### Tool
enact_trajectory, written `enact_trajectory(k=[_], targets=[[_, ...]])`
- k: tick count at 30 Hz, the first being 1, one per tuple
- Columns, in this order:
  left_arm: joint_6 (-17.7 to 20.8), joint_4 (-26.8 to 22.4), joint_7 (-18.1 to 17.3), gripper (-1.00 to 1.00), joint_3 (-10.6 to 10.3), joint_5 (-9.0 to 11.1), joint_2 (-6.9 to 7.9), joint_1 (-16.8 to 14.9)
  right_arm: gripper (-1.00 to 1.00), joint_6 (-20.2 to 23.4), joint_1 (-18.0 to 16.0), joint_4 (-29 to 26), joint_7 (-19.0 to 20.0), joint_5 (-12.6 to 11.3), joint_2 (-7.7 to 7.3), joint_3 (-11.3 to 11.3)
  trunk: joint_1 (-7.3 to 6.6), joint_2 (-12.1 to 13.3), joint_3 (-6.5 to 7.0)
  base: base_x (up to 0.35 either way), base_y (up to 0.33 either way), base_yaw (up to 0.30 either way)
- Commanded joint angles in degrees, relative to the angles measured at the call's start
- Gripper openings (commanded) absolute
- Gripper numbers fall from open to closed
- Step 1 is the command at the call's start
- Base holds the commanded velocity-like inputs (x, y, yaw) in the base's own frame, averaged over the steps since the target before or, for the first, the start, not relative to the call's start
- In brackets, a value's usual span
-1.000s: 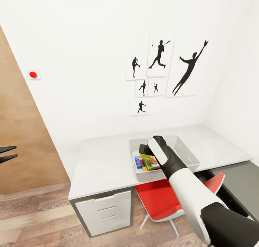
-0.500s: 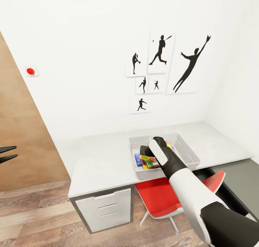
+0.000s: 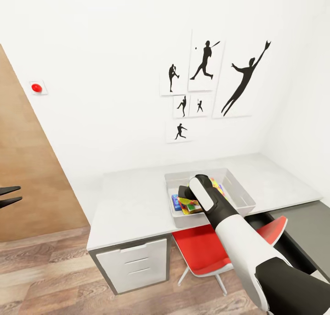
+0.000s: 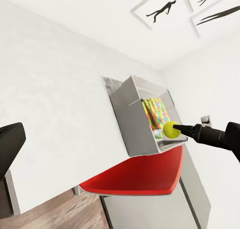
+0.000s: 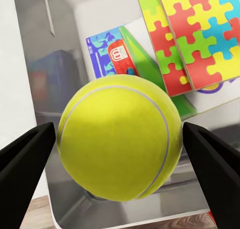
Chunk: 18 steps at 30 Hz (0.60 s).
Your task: Put all the toys in the child's room - the three board games (two on the bed and one on the table), the two jigsaw puzzles on the table, and the tennis ball on the table - inside the toy box on the table in the child's room.
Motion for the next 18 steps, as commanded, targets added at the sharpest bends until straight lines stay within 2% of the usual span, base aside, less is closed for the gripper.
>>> enact_trajectory(k=[1, 8, 9, 18], targets=[[0.6, 0.0, -0.3, 1.00, -0.5, 0.3, 0.07, -0.1, -1.00, 0.1, -0.1, -0.1, -0.6, -0.6, -0.03, 0.2, 0.04, -0.1, -0.13, 0.000, 0.000, 0.000], [0.4, 0.0, -0.3, 1.00, -0.5, 0.3, 0.06, -0.1, -1.00, 0.1, -0.1, 0.0, -0.6, -0.6, -0.02, 0.1, 0.04, -0.1, -0.14, 0.000, 0.000, 0.000], [0.4, 0.0, -0.3, 1.00, -0.5, 0.3, 0.05, -0.1, 1.00, 0.1, -0.1, 0.0, -0.6, -0.6, -0.02, 0.1, 0.04, -0.1, -0.14, 0.000, 0.000, 0.000], [0.4, 0.0, -0.3, 1.00, -0.5, 0.3, 0.07, -0.1, 1.00, 0.2, -0.1, 0.0, -0.6, -0.7, -0.15, 0.1, 0.04, -0.1, -0.14, 0.000, 0.000, 0.000]])
